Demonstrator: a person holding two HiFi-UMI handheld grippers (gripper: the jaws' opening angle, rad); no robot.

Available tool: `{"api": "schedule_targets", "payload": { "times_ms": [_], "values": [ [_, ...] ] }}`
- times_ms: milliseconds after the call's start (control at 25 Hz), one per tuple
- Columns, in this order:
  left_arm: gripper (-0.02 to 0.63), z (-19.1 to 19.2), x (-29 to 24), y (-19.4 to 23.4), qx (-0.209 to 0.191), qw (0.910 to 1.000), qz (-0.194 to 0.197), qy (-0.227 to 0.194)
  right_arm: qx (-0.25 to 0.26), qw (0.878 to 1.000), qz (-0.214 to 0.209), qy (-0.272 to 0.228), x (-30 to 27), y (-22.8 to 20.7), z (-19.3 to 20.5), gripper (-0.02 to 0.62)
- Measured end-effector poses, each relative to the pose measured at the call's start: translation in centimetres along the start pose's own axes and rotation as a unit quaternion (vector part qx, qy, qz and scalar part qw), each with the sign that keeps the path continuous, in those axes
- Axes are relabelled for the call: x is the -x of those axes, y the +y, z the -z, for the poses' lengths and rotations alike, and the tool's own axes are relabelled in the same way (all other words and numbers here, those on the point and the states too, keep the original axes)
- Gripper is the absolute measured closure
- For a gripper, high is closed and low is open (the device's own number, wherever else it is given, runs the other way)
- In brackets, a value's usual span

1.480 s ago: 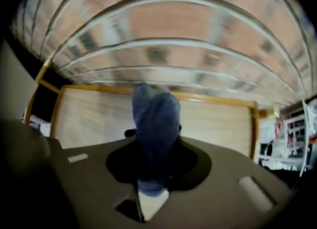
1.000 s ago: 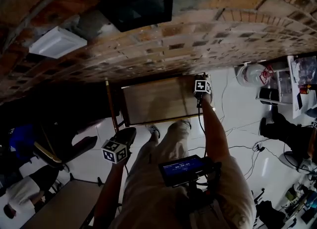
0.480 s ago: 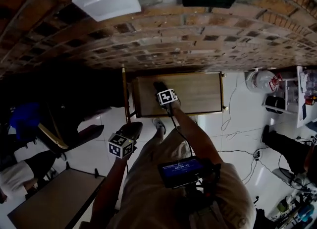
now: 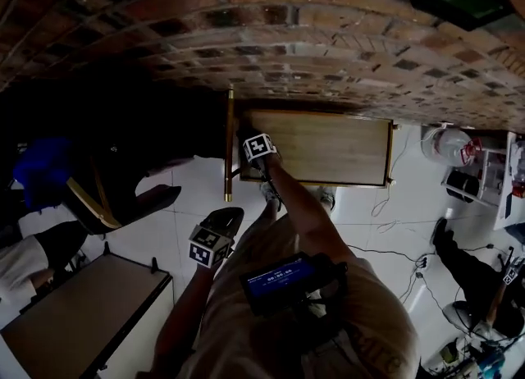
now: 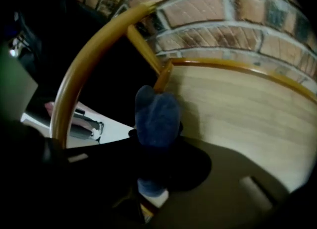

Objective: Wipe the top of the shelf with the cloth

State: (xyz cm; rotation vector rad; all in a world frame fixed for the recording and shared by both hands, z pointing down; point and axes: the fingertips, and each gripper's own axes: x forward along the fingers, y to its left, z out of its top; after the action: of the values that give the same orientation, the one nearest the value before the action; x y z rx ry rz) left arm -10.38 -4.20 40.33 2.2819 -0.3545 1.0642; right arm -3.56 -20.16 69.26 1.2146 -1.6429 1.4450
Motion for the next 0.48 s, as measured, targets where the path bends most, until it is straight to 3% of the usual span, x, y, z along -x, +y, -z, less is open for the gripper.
{"api": "schedule_targets", "payload": {
  "times_ms": [160, 280, 320, 480],
  "values": [
    [0.606, -0.2, -1.6, -1.4, -0.008, 0.9998, 0.019, 0.007, -0.043, 0.998, 0.033, -0.042, 2.6, -7.2, 1.5, 0.494],
    [0.606, -2.0, -2.9, -2.8, -0.018, 0.9994, 0.031, 0.001, -0.095, 0.991, -0.005, -0.092, 5.3, -12.8, 3.3, 0.494],
    [0.606, -2.8, -3.3, -3.2, -0.021, 0.9993, 0.032, -0.003, -0.112, 0.989, 0.002, -0.094, 6.5, -15.4, 4.7, 0.494],
    [0.606, -5.9, -4.9, -5.1, -0.032, 0.9983, 0.044, -0.019, -0.19, 0.976, 0.101, -0.04, 14.7, -27.3, 13.1, 0.495]
  ]
}}
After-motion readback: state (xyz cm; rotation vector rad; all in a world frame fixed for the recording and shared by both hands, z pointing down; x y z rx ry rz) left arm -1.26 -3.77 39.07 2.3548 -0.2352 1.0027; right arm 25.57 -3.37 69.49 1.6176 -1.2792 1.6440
